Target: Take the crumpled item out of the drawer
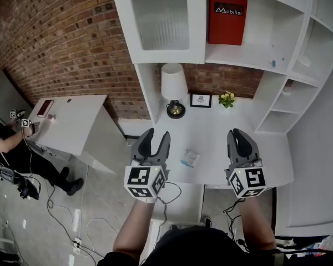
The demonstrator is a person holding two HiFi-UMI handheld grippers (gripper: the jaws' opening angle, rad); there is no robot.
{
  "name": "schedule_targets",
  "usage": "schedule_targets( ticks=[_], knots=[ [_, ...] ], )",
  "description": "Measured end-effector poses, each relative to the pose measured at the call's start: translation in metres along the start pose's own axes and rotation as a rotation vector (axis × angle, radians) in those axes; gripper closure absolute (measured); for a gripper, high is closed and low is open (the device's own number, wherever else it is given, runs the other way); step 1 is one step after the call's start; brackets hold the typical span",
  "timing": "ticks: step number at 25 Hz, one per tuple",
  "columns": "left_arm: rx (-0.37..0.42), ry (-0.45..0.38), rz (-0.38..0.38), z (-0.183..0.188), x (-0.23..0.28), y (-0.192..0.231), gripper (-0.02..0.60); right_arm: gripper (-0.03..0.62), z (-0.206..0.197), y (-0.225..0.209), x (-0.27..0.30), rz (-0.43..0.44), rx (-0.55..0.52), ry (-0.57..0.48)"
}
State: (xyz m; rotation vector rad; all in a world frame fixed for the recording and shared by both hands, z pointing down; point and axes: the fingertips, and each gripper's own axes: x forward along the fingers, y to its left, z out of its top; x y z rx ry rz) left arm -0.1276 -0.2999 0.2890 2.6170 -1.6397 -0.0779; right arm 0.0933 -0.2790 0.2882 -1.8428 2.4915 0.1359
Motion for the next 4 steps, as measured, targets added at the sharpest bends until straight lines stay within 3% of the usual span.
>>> schedule_targets(
  ticks=[4],
  knots=[
    [-0.003, 0.003, -0.002, 0.0010, -0.0014, 0.0034, 0.390, 0.549, 0.0028, 0.0033, 0.0015, -0.003, -0.002, 0.001]
  ],
)
